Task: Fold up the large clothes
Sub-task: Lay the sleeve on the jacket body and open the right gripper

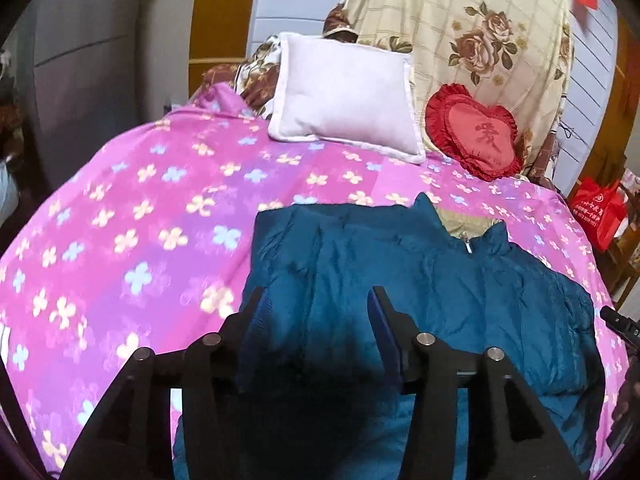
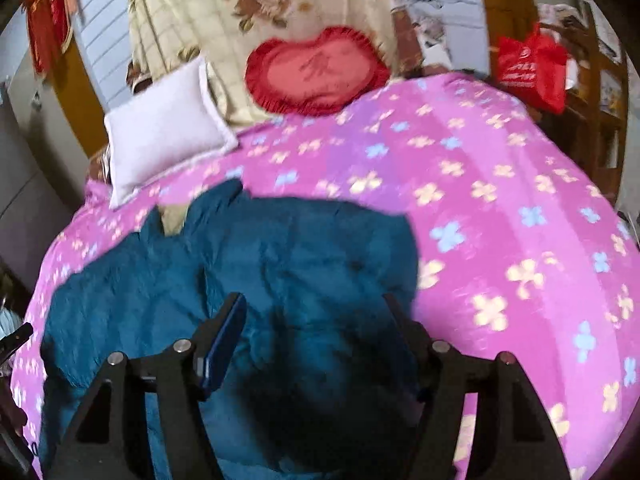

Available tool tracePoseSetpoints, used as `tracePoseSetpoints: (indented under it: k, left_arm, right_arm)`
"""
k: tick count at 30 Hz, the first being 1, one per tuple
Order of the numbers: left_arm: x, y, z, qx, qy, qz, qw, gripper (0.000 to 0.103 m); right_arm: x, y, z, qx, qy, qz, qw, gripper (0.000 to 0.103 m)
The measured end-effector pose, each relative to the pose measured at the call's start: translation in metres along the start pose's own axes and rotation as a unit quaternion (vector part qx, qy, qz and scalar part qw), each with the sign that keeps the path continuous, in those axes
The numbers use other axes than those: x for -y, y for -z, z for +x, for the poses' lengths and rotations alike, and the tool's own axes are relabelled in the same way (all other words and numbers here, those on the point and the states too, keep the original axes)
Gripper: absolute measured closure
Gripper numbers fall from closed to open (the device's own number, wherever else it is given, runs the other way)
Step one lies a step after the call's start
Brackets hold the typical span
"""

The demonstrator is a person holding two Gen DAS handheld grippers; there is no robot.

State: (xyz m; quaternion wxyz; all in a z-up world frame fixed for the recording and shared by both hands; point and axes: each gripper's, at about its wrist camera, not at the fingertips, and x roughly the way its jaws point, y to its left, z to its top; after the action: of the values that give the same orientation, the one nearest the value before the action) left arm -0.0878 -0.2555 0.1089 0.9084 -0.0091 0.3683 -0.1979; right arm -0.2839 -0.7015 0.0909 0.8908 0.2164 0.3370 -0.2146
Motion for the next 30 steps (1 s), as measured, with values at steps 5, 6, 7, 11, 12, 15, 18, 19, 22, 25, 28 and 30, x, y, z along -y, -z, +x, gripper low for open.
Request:
tracePoseSetpoints:
  k: [5,6,7,11,12,15,18,19,22,25,28,30]
  left_arm:
    - [0.019,0.007,0.035,-0.024,-0.032,0.024,0.9989,0.071]
    - [0.022,0.01,0.043,-0.033,-0.041,0.03,0.9982,0.071]
    - [0.023,0.013,0.052,-0.043,-0.049,0.035,0.9973,0.071]
    - [0.022,0.025,0.066,-0.041,-0.056,0.03,0.9972,0.071]
    - [0.023,0.027,0.068,-0.043,-0.055,0.03,0.9971,0.071]
    - [0.028,0.029,0.07,-0.044,-0.063,0.039,0.9963,0.071]
    - [0.03,0.031,0.071,-0.046,-0.066,0.043,0.9958,0.071]
    - [0.029,0.032,0.071,-0.046,-0.065,0.043,0.9959,0.071]
    - [0.03,0.032,0.072,-0.048,-0.065,0.043,0.9958,0.071]
    - [0.03,0.033,0.073,-0.047,-0.064,0.044,0.9959,0.071]
    - [0.03,0.032,0.073,-0.047,-0.064,0.042,0.9959,0.071]
    - [0.03,0.034,0.073,-0.046,-0.061,0.041,0.9962,0.07]
  right_arm:
    - [-0.025,-0.007,0.015,-0.011,0.008,-0.058,0.998,0.032]
    - [-0.03,-0.006,0.023,-0.016,0.004,-0.065,0.998,0.032]
    - [-0.035,-0.005,0.032,-0.019,0.004,-0.07,0.997,0.032]
    - [-0.038,-0.003,0.067,-0.024,0.026,-0.076,0.996,0.032]
    - [-0.037,-0.002,0.078,-0.032,0.037,-0.085,0.995,0.03]
    - [-0.036,0.0,0.093,-0.042,0.053,-0.09,0.994,0.028]
    - [-0.038,-0.004,0.087,-0.053,0.059,-0.082,0.994,0.029]
    - [-0.037,-0.005,0.08,-0.053,0.056,-0.075,0.994,0.029]
    - [-0.038,-0.001,0.044,-0.028,0.022,-0.054,0.998,0.028]
    - [-0.045,0.01,0.012,-0.013,-0.009,-0.065,0.998,0.028]
    - [-0.053,0.026,0.006,-0.02,-0.014,-0.102,0.995,0.028]
    - [-0.054,0.04,0.024,-0.043,0.003,-0.122,0.992,0.028]
